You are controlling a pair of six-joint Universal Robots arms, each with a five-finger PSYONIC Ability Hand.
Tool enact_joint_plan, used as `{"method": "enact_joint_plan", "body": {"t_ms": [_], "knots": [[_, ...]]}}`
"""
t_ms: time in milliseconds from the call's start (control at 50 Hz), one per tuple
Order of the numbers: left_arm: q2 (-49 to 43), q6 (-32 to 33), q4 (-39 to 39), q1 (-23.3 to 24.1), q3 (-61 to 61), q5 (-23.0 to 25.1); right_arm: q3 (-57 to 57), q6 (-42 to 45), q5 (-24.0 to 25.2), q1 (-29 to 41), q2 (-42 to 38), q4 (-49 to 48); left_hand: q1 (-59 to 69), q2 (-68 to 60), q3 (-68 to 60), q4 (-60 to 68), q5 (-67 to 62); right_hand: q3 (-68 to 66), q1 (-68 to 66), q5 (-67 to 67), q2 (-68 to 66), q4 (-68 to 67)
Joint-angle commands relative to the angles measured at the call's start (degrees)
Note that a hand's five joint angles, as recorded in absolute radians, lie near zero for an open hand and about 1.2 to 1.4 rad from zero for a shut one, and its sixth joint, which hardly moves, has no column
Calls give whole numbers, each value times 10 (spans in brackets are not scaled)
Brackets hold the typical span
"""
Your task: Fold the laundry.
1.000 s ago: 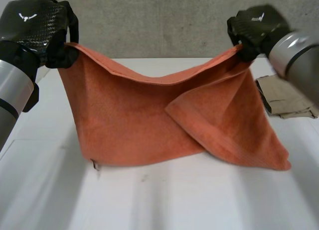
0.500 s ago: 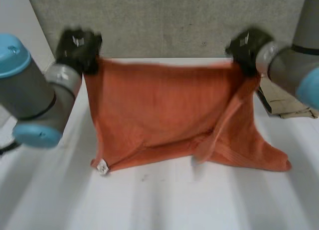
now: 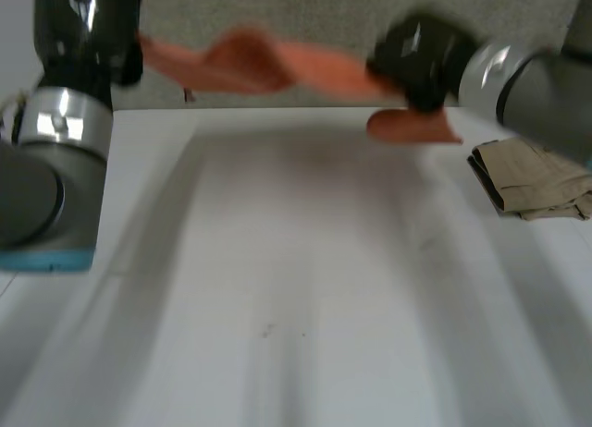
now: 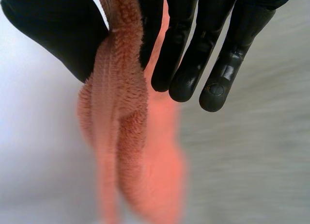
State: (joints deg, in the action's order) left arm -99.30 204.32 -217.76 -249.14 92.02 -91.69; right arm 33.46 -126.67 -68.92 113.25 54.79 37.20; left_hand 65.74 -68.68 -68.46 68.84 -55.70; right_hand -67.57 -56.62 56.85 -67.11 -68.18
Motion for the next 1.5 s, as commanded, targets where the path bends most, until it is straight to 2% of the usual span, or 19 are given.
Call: {"method": "enact_joint_plan", "body": {"t_ms": [20,80,180,240,260,300,320,340,400,560,660,800,980,1080,1160,1380,1460,1480,1500], "knots": [[24,-1,15,-13,110,3,194,120,11,2,-3,63,143,-113,-115,112,-143,-124,-234,131,-129,-118],[33,-1,27,-13,123,3,261,150,10,6,-8,43,143,-113,-115,112,-143,-124,-234,131,-129,-118],[48,-3,57,-15,124,2,305,114,7,29,-13,-55,143,-113,-115,112,-143,-124,-234,131,-129,-118],[63,-8,73,-14,123,2,319,53,6,29,-9,-109,143,-113,-115,112,-143,170,61,-163,166,176],[73,-15,77,-13,122,2,333,2,6,29,-5,-142,143,-113,-115,112,-143,359,250,-352,355,365],[83,-22,79,-12,122,2,347,-54,6,29,3,-172,143,-113,-115,112,-143,530,421,-523,526,536],[88,-26,80,-12,122,2,354,-84,7,29,9,-186,143,-113,-115,112,-143,576,466,-569,571,582],[98,-34,81,-11,122,2,370,-142,15,26,28,-206,143,-113,-115,112,-143,576,466,-569,571,582],[115,-44,83,-11,120,3,419,-243,25,-8,79,-237,143,-113,-115,112,-143,576,466,-569,571,582],[161,-55,113,-2,98,4,535,-412,55,-135,150,-267,143,-113,-115,112,-143,576,466,-569,571,582],[177,-56,133,17,65,5,589,-435,58,-198,167,-267,143,-113,-115,112,-143,576,466,-569,571,582],[180,-57,150,40,30,4,665,-436,85,-232,169,-300,143,-113,-115,112,-143,576,466,-569,571,582],[181,-56,154,72,-8,2,721,-444,92,-229,164,-392,143,-113,-115,112,-143,576,466,-569,571,582],[181,-56,161,83,-25,0,718,-449,89,-208,154,-438,143,-113,-115,112,-143,536,427,-529,532,542],[183,-56,161,89,-32,-1,690,-455,82,-178,118,-457,143,-113,-115,112,-143,521,412,-514,517,527],[205,-56,163,96,-42,-3,595,-456,42,-121,20,-468,143,-113,-115,112,-143,363,254,-356,358,369],[216,-56,165,96,-44,-11,560,-458,31,-109,-13,-478,143,-113,-115,112,-143,148,39,-141,144,154],[217,-56,165,96,-44,-12,548,-463,24,-108,-22,-483,143,-113,-115,112,-143,-17,-127,24,-22,-11],[220,-56,165,96,-45,-15,542,-466,19,-108,-24,-485,143,-113,-115,112,-143,-123,-233,130,-128,-117]]}}
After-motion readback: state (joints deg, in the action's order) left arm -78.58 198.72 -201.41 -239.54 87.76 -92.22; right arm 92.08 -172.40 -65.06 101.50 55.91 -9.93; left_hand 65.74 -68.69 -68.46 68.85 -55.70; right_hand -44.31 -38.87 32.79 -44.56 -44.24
